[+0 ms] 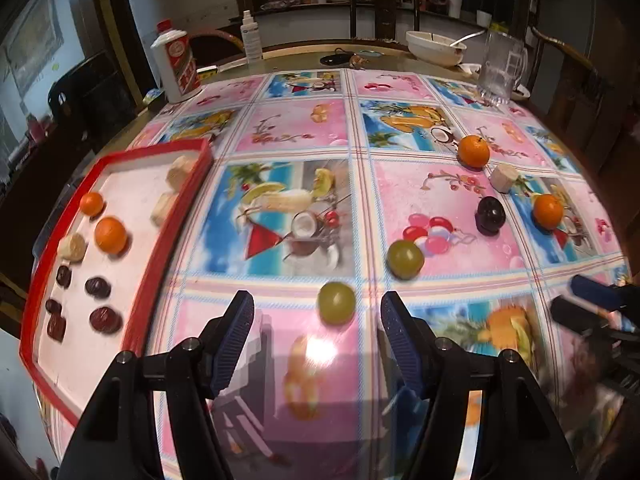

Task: Organize fruits
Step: 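Move both open tools back over the fruit on the table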

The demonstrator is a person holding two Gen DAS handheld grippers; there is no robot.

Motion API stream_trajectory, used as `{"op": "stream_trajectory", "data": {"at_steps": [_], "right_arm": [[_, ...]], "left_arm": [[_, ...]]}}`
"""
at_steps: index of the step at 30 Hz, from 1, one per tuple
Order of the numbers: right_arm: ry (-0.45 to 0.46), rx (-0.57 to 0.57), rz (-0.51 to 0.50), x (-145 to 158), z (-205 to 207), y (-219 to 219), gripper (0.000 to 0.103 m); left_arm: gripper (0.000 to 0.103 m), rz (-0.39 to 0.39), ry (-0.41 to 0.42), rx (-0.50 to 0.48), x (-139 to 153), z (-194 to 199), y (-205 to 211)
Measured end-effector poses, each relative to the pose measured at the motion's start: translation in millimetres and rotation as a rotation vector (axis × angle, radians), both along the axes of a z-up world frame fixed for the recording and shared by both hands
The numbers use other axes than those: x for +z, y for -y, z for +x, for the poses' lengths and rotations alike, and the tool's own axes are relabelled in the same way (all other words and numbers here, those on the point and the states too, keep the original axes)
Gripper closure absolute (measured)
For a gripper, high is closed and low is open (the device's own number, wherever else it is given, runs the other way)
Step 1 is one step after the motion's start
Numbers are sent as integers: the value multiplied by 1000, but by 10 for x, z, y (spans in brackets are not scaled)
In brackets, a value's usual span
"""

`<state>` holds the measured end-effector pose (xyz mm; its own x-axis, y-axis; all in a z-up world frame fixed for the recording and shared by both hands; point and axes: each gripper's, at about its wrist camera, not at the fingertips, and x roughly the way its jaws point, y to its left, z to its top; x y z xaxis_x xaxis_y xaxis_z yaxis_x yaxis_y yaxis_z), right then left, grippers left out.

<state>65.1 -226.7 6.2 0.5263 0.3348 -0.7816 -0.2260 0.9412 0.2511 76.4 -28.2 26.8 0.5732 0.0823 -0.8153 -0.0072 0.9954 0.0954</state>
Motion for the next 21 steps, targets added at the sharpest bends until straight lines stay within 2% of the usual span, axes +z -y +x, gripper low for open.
{"op": "stream_trajectory", "data": {"at_steps": [9, 14, 17, 21], "right_arm": [[4, -88, 1, -103, 338, 561, 50], [0, -68, 5, -157, 646, 509, 50], [24, -25, -42, -166, 763, 371, 50], [66, 23, -112, -180, 817, 232, 51]], "left_arm": [[37, 31, -33, 34, -187, 74, -50], [37, -23, -20, 46, -208, 66, -120], [37, -74, -10, 50, -223, 43, -184], [37, -70, 20, 30, -235, -1, -177]]}}
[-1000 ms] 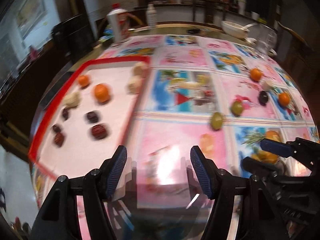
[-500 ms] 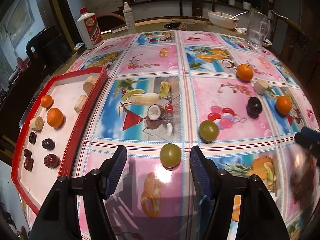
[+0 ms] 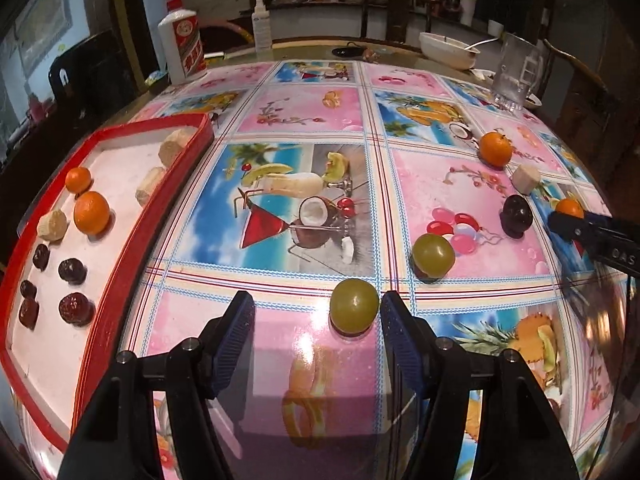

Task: Organize fruits

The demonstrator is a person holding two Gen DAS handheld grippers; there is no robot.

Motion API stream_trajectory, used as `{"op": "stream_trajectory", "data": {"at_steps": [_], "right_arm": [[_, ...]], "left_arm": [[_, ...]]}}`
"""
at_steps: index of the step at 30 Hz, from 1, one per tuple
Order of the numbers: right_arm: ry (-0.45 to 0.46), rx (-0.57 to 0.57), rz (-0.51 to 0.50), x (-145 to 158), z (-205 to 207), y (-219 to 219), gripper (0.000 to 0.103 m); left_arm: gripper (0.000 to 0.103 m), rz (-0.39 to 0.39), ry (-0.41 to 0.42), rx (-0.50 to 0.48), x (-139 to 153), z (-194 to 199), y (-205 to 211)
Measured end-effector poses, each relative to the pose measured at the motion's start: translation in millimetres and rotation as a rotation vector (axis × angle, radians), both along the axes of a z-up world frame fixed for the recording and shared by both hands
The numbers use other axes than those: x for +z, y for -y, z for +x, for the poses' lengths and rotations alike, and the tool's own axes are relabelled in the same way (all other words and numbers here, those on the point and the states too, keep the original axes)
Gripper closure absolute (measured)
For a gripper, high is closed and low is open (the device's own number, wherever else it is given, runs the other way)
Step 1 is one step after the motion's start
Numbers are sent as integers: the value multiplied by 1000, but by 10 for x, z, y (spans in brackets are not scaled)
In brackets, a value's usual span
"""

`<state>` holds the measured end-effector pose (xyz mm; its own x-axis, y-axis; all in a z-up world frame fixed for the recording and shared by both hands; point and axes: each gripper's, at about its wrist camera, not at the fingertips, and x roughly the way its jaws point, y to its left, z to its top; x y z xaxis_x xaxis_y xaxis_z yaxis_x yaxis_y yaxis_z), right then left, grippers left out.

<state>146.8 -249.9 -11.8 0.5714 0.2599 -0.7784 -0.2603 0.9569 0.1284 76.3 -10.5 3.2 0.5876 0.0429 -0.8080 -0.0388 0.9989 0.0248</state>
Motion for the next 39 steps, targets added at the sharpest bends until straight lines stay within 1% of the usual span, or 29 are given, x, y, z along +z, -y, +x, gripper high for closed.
{"op": "stream_trajectory", "data": {"at_steps": [2, 3, 4, 5, 6, 7, 9, 10, 14, 22, 28, 32, 36, 39], "right_arm": [[22, 5, -41, -8, 3, -34, 56], [31, 6, -48, -11, -3, -32, 61], [36, 5, -52, -13, -5, -21, 64], [37, 8, -48, -12, -13, 0, 64], [36, 10, -46, -11, -20, 10, 64], [35, 10, -48, -9, -18, 8, 64], [33, 5, -43, -5, -40, 15, 64], [31, -1, -32, -2, -56, 28, 64], [12, -27, 27, 19, -182, 113, 64], [-7, -36, 51, 60, -550, 104, 64], [-31, -9, 55, 30, -841, -103, 64], [-25, 28, 36, 38, -1018, -326, 64], [-28, 65, 51, 73, -1114, -573, 64], [-28, 94, 54, 100, -1145, -771, 64]], "left_arm": [[37, -5, -1, 0, -4, 21, -2], [40, -7, 0, -2, -2, 21, 1], [51, -5, 8, -7, 2, 18, 9], [61, -8, 13, -29, 7, 21, 33], [67, -9, 14, -52, 12, 23, 73], [82, -15, 14, -73, 19, 22, 114], [82, 22, 15, -72, 22, 25, 174], [82, 28, 18, -71, 21, 21, 185], [82, -22, -6, -59, 33, -6, 115], [82, -50, -31, -54, 41, -294, 71], [82, -78, -47, -63, 61, -569, 3], [82, -100, -53, -72, 77, -703, -67], [82, -112, -54, -78, 92, -785, -163], [82, -110, -38, -80, 124, -843, -246]]}}
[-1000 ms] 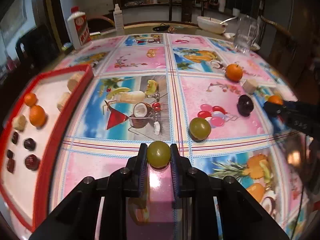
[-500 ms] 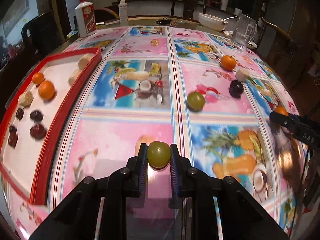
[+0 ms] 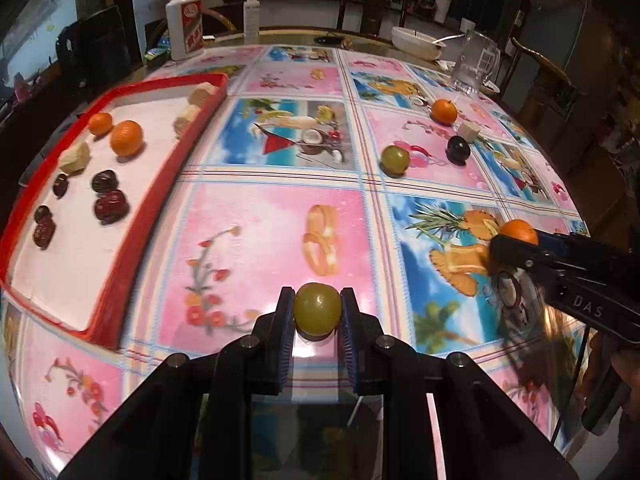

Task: Organize fruits

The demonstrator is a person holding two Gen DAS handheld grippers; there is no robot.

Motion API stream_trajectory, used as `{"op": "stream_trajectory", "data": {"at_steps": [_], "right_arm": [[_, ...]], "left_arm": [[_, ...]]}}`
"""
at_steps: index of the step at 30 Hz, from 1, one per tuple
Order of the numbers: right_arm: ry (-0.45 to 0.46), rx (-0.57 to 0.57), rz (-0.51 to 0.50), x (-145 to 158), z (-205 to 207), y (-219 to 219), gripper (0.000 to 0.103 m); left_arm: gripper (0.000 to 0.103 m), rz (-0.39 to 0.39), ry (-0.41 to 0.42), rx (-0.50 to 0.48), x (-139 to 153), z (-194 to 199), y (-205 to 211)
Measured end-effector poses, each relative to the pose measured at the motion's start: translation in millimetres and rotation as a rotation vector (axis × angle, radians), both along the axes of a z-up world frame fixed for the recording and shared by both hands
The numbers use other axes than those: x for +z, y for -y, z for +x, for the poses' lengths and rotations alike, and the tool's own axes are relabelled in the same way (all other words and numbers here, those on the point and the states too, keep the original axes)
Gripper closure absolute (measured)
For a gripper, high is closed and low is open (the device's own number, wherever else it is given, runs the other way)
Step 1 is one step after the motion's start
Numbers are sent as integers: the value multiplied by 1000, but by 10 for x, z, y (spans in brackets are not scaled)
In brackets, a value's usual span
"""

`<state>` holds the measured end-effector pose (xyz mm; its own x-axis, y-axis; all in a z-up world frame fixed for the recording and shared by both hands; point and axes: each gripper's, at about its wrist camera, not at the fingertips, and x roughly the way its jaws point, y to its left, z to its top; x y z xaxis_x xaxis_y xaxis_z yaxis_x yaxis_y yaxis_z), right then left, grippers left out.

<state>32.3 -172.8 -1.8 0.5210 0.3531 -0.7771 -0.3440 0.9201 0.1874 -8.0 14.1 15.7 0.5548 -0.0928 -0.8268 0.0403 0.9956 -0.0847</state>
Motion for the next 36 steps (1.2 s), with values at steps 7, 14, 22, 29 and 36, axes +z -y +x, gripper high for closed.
{"op": "stream_trajectory", "data": {"at_steps": [7, 14, 22, 29, 36], "right_arm": [[8, 75, 4, 87, -34, -497, 64], [23, 153, 11, 219, -18, -988, 64], [51, 262, 13, 403, 7, -1612, 64], [68, 337, 25, 513, 65, -2145, 64], [48, 390, 25, 471, 139, -2632, 64]], "left_arm": [[82, -18, 24, 23, 87, -83, -264], [82, -37, 55, 72, 195, -132, -587], [82, -44, 90, 163, 316, -135, -1090], [82, -12, 115, 270, 392, -61, -1619], [82, 16, 105, 350, 327, 67, -2003]]}}
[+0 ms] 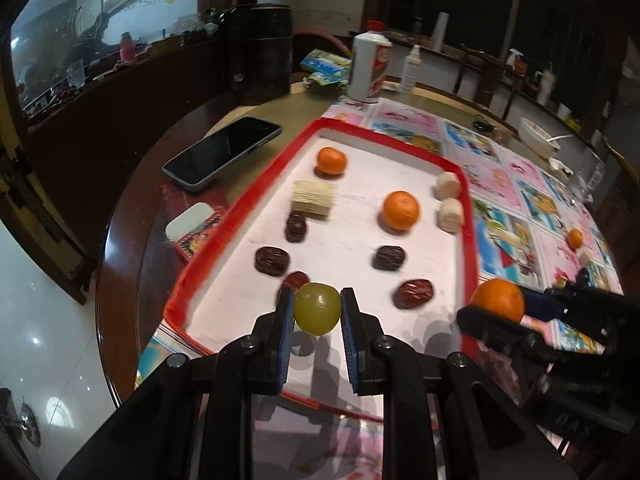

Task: Organize fruits

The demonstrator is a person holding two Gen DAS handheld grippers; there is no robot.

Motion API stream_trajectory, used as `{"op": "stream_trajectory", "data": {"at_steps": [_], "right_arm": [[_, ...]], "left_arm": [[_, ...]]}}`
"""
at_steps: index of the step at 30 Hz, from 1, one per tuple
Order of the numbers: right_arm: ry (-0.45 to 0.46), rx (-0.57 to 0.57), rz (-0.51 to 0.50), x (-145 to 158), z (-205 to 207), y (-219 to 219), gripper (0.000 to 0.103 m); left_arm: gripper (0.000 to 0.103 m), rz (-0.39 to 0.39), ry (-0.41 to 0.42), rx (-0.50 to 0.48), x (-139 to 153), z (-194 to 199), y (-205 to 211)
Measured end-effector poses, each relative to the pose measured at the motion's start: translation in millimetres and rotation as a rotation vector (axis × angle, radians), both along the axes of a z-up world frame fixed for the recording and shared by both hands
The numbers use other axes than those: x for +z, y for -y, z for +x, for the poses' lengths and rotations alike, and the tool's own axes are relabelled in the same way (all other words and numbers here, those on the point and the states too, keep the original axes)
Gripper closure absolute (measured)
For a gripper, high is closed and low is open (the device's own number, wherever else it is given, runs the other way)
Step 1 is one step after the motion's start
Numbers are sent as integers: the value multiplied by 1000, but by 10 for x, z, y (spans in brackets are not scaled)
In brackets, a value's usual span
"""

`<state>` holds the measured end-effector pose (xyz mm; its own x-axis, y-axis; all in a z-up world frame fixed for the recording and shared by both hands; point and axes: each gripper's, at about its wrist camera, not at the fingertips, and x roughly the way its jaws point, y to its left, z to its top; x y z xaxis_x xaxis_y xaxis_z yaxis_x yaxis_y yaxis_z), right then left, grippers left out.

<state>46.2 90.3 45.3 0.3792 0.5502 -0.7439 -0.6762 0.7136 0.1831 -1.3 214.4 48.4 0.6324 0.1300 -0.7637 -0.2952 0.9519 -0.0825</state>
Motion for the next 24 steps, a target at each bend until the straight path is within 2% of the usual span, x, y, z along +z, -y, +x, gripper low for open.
{"op": "stream_trajectory", "data": {"at_steps": [9, 24], "right_arm": [[-22, 67, -60, -214, -41, -373, 64], [-28, 69, -119, -338, -1, -441, 64]], "left_arm": [[82, -3, -51, 7, -197, 116, -125], [80, 37, -55, -1, -195, 124, -66]]}}
